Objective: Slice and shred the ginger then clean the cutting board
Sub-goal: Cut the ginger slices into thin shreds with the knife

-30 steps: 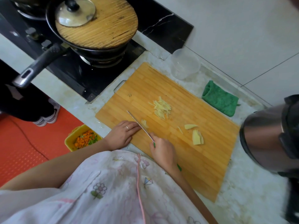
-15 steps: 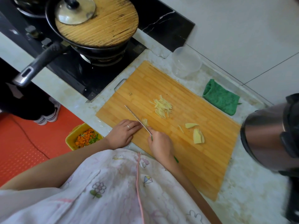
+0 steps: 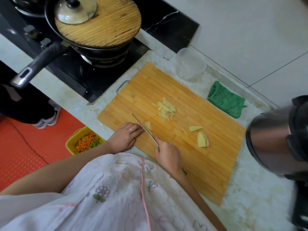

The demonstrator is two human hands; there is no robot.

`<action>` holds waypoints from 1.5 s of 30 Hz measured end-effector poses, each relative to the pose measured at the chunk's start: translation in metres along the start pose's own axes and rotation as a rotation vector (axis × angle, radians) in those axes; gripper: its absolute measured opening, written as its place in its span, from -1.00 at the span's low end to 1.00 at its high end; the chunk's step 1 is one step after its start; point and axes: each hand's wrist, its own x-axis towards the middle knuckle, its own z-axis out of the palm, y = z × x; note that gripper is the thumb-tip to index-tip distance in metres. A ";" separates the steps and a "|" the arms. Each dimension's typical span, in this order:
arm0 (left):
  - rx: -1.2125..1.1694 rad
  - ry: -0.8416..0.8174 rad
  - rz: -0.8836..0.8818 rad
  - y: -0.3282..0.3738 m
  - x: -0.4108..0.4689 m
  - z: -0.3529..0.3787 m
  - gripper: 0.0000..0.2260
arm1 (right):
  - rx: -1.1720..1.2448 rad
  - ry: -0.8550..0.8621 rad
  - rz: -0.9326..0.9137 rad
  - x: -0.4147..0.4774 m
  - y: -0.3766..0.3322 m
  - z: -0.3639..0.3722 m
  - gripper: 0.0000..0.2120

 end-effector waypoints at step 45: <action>-0.429 0.196 -0.617 -0.022 0.107 -0.041 -0.80 | 0.542 -0.011 0.156 -0.003 0.061 -0.003 -0.59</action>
